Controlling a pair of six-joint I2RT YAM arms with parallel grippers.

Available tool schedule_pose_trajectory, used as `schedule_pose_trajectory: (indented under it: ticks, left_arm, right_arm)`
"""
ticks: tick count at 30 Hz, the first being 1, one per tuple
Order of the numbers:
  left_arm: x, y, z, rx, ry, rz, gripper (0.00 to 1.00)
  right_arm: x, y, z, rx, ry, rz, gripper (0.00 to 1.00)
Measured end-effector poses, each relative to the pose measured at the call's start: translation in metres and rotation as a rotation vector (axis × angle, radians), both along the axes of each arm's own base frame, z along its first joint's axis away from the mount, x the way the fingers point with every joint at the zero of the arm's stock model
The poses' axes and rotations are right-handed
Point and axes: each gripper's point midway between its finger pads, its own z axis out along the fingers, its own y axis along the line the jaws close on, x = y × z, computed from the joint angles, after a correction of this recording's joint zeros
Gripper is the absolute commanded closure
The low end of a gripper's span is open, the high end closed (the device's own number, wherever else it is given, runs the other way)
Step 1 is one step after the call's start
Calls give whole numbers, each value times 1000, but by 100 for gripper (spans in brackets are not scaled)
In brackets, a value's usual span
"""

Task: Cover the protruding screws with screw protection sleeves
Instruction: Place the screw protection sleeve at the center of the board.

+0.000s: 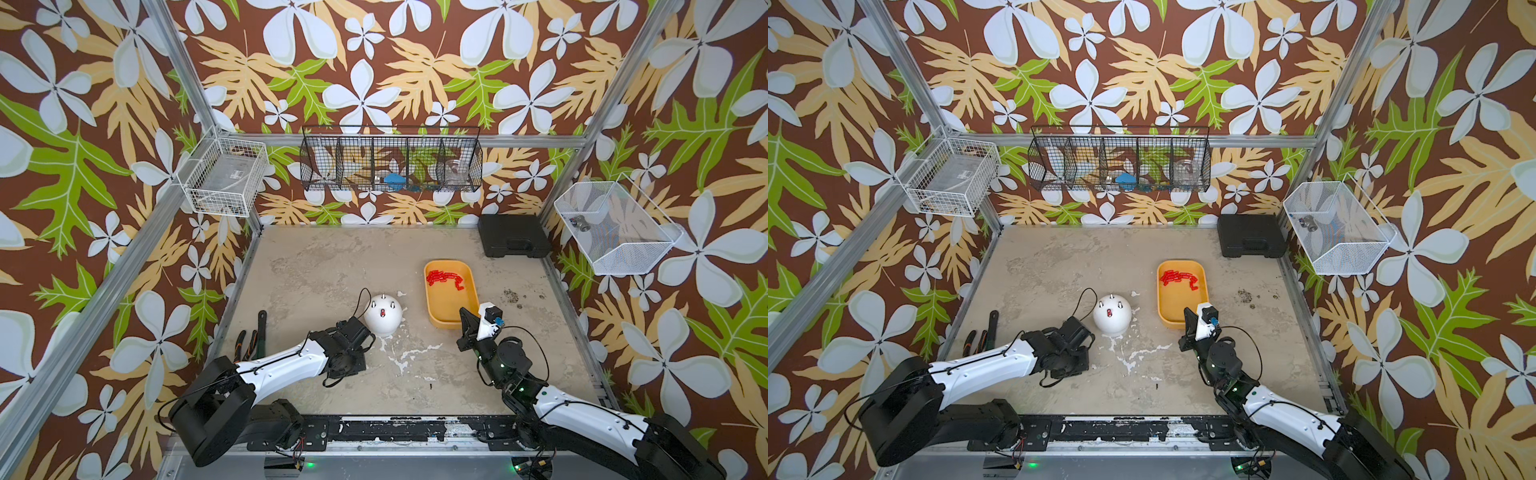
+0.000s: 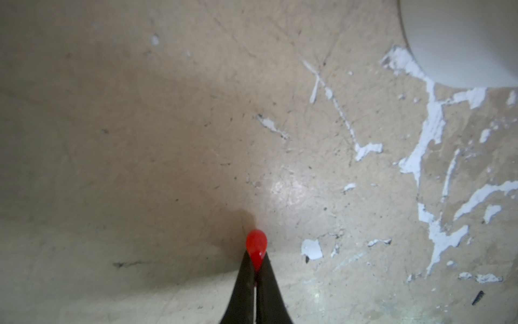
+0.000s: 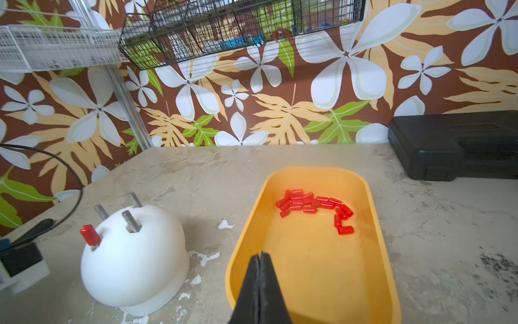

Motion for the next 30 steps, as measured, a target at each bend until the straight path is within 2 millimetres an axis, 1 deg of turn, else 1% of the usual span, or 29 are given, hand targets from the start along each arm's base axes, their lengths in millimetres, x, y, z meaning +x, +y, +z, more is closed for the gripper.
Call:
schedule_pose_trajectory:
  ticks: [2,3,5,8,11,14,17,18,19,20,23,25,27,29,30]
  left_arm:
    - [4,-3,0,7,-2,-17,100]
    - [5,-4,0,7,-3,-17,98]
    - [6,-5,0,9,-3,-20,82]
    - [9,-10,2,-6,-10,-29,65]
    - [10,-7,4,16,-12,-31,62]
    - [8,-1,7,51,3,-38,62]
    - [12,-1,17,65,-11,-40,63]
    - [13,-1,18,67,-13,-44,67]
    - [14,-1,20,71,-14,-49,74]
    - [15,-1,22,74,-16,-52,76]
    - [17,-1,22,89,-24,-65,76]
    - [18,0,20,100,-22,-77,80]
    - [18,1,19,107,-20,-84,80]
    - [19,-1,19,104,-28,-100,73]
    - [19,-1,19,101,-29,-101,72]
  right_arm:
    - [1,-1,-1,-1,1,-11,87]
    - [1,-2,-1,-1,1,-14,86]
    - [2,-4,-2,1,-1,-29,84]
    - [2,-4,0,6,-5,-32,83]
    - [2,-4,-1,9,-4,-32,81]
    - [2,-4,-1,12,-2,-32,80]
    - [2,-4,-2,22,3,-32,80]
    - [2,-4,-2,22,2,-32,80]
    - [2,-4,-2,25,3,-31,79]
    - [2,-4,-2,26,3,-32,79]
    - [2,-4,0,31,-1,-32,79]
    - [2,-4,0,33,-1,-31,79]
    - [2,-4,0,33,-1,-31,78]
    - [2,-4,0,33,-1,-32,78]
    - [2,-4,0,33,0,-32,78]
